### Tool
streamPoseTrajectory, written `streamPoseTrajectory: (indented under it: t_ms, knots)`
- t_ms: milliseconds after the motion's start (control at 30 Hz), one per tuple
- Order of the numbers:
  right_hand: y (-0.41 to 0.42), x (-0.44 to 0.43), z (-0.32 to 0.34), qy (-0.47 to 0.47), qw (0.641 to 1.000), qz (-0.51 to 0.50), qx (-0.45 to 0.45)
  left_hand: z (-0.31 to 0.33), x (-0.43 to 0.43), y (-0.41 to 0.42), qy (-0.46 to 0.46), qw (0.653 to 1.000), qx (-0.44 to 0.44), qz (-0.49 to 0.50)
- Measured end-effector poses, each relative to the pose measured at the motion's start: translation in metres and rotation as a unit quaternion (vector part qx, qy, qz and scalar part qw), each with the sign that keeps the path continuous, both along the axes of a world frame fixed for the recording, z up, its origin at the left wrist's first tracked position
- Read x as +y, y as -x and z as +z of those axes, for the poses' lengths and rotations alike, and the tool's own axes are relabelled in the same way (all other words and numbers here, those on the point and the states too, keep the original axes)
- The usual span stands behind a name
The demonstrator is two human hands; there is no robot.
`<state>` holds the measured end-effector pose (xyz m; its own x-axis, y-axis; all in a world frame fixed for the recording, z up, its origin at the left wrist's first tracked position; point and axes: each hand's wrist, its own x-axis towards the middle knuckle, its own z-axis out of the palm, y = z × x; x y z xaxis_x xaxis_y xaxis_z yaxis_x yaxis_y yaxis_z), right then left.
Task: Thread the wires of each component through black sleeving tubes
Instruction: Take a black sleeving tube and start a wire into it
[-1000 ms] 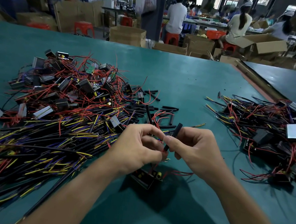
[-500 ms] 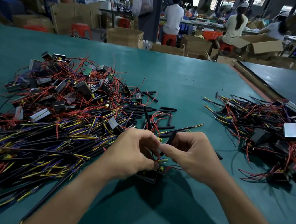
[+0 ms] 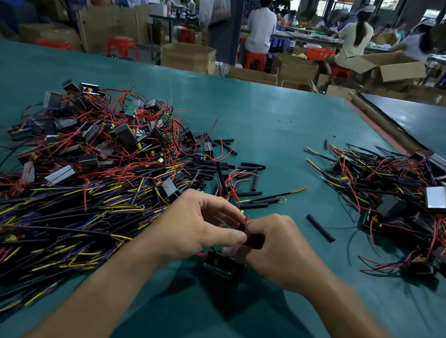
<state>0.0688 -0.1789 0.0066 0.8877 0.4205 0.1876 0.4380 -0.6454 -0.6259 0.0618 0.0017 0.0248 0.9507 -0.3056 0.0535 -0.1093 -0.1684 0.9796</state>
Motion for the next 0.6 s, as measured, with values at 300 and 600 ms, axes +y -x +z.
streamPoseTrajectory:
  t_ms: [300,600]
  knots:
    - [-0.004,-0.018,0.017,-0.119,0.993,-0.004,0.026,-0.003,-0.007,0.0,-0.005,0.999,-0.038,0.039]
    - [-0.05,-0.013,0.019,-0.093,0.987,-0.126,0.026,-0.001,-0.007,0.005,-0.059,0.998,0.001,0.004]
